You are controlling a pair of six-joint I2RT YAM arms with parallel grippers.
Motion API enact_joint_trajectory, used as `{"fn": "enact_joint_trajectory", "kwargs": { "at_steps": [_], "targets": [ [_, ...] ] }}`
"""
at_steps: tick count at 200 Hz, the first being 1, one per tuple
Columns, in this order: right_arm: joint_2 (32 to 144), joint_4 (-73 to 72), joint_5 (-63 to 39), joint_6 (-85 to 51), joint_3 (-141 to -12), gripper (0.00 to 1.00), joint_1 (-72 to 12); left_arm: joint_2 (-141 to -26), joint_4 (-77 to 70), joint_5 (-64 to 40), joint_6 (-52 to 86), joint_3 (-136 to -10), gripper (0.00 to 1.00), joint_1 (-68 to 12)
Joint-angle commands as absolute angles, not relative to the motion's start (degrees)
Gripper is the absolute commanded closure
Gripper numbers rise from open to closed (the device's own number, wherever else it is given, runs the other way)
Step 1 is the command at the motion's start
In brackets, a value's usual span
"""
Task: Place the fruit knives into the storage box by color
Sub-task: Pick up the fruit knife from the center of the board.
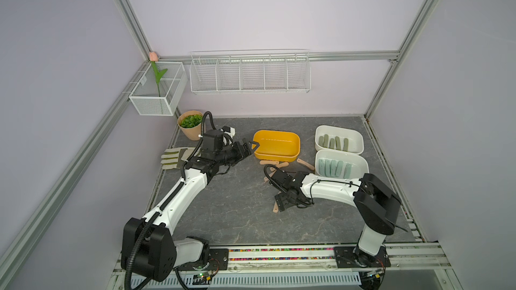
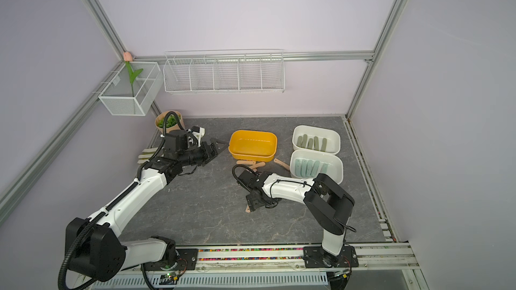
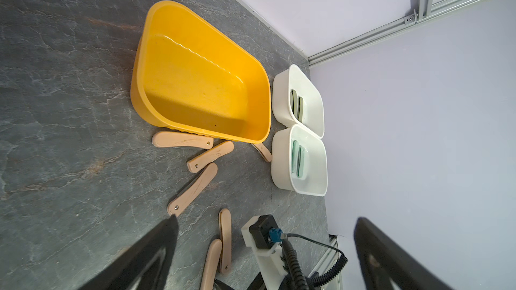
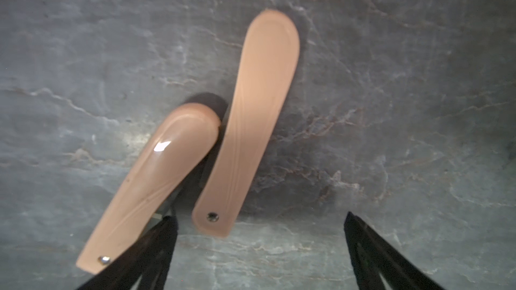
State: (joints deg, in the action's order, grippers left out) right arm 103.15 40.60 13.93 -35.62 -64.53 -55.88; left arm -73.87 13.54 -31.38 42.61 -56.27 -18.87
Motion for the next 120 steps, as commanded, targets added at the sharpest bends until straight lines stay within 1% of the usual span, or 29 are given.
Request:
{"fn": "enact_joint_trajectory", "kwargs": {
  "at_steps": [1, 21, 85, 120],
  "targets": [
    [104.54, 40.44, 14.40, -36.47, -65.56, 0.02, -54.50, -73.54, 12.48, -31.29, 42.97, -55.55, 0.01, -19.06],
    [104.63, 39.87, 14.33, -36.59, -65.30, 0.00, -52.73, -73.65, 12.47, -31.38, 42.90, -55.55, 0.01, -19.06],
    [104.86, 38.98, 13.76, -35.18, -65.04, 0.04, -48.60, -74.09, 12.02, -31.46, 43.07, -55.46, 0.01, -19.07],
    [105.98, 37.20, 11.24, -32.93, -66.19, 0.05, -48.08, -74.24, 11.62, -31.51, 43.30, -55.20, 0.01, -19.15]
  ]
}}
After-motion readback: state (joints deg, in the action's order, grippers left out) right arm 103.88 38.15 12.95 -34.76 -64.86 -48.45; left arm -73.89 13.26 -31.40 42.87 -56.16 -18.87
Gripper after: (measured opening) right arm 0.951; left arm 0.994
